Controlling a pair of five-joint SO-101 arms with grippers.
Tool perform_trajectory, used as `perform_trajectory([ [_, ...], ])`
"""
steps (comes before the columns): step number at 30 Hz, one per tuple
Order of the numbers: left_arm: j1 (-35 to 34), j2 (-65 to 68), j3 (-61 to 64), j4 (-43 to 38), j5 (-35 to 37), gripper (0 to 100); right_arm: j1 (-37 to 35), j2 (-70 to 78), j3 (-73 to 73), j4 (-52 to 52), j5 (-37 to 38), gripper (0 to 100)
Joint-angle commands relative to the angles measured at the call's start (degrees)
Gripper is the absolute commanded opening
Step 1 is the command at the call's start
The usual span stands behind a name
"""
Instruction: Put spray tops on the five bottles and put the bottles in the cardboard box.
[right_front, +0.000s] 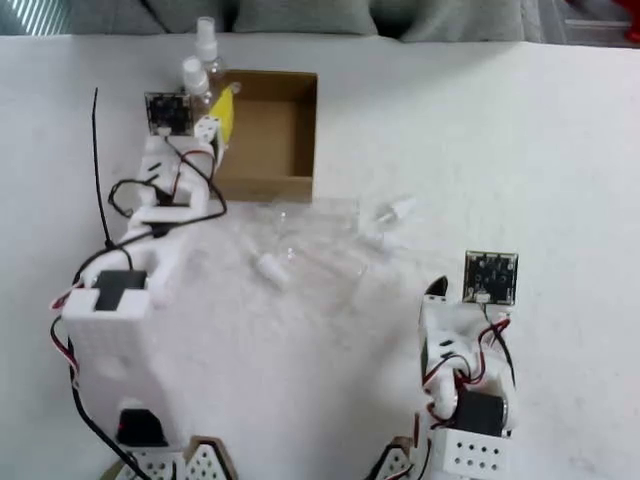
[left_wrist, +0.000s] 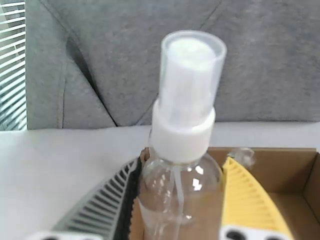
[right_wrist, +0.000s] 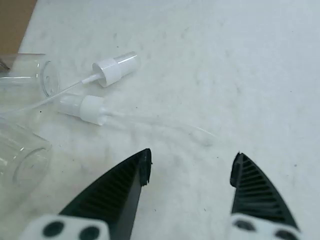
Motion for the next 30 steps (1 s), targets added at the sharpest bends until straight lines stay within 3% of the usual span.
perform_trajectory([
  [1, -0.13, 0.75, -4.31, -2.37, -2.46, 12, -0.13, -0.75, 0.53, 0.04, 0.7, 23.6],
  [6, -0.13, 3.38, -5.98, -2.46, -5.98, 12, -0.13, -0.75, 0.53, 0.04, 0.7, 23.6],
  [25, 0.22, 4.0, -5.63, -1.93, -5.8, 12, -0.13, -0.75, 0.53, 0.04, 0.7, 23.6],
  [30, 0.22, 3.47, -6.07, 3.16, -5.71, 12, -0.13, -0.75, 0.53, 0.04, 0.7, 23.6],
])
